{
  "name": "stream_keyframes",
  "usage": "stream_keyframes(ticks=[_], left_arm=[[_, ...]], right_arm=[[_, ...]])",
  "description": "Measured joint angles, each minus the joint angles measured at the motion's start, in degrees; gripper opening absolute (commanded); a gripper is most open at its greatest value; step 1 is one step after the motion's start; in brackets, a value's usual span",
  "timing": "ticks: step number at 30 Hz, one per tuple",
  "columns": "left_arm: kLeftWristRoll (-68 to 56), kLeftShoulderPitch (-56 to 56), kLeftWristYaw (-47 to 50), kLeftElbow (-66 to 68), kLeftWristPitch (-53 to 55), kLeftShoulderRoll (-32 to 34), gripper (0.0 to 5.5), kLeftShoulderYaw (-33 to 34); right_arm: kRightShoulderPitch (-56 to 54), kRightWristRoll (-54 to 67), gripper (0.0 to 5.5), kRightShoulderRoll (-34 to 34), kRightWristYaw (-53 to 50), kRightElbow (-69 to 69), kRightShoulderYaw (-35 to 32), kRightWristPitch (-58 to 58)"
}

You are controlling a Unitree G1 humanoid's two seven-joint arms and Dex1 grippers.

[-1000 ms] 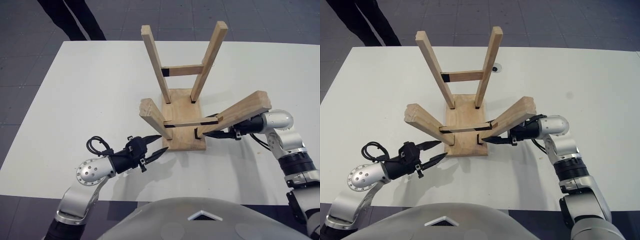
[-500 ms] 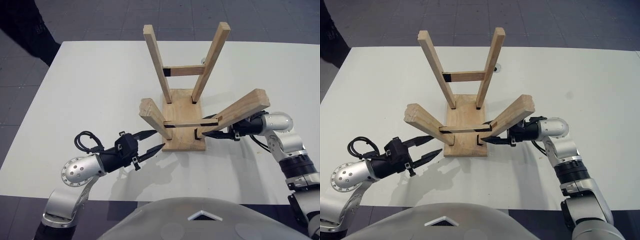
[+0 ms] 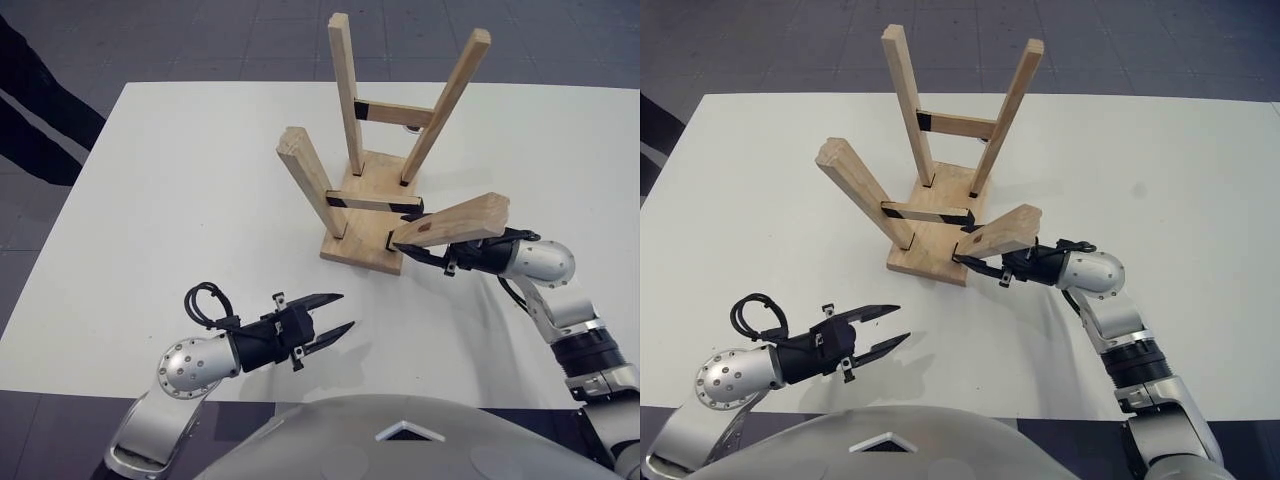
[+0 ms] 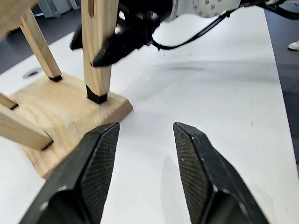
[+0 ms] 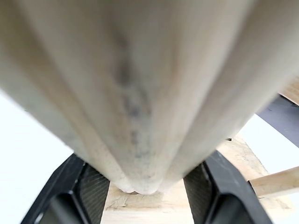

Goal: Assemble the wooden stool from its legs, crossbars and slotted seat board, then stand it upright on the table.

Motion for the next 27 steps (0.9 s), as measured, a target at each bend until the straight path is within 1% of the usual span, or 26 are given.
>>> stream_keyframes(ticks=[4,7,15,19,27], left_arm=[[-2.7,-4.2,2.8,-2.8,-3.7,-5.8,2.14,-0.8],[-4.4,-5.8,4.3,-3.1,-4.5,-7.6,2.14,-0.6],[-3.4,-10.1,7.2,-3.2,-4.2,-8.1,2.14,-0.5],[0.8,-12.2,9.4,-2.3,-4.2,-8.7,2.14,-1.2],[12.6,-15.7,17.0,2.5,-4.4,-14.1,2.14,-7.4]], right_arm=[[0.0,0.1,2.04,-0.1,-0.2,-0.1,0.2,0.2],[-0.2,0.7,2.04,-0.2,0.2,-0.3,0.1,1.3],[-1.4,2.9,2.04,-0.5,0.9,-0.5,0.1,5.8],[-2.5,3.4,2.04,-0.7,1.4,-0.8,0.1,8.8],[-3.4,3.4,2.04,-0.8,1.3,-1.9,0.1,12.3]])
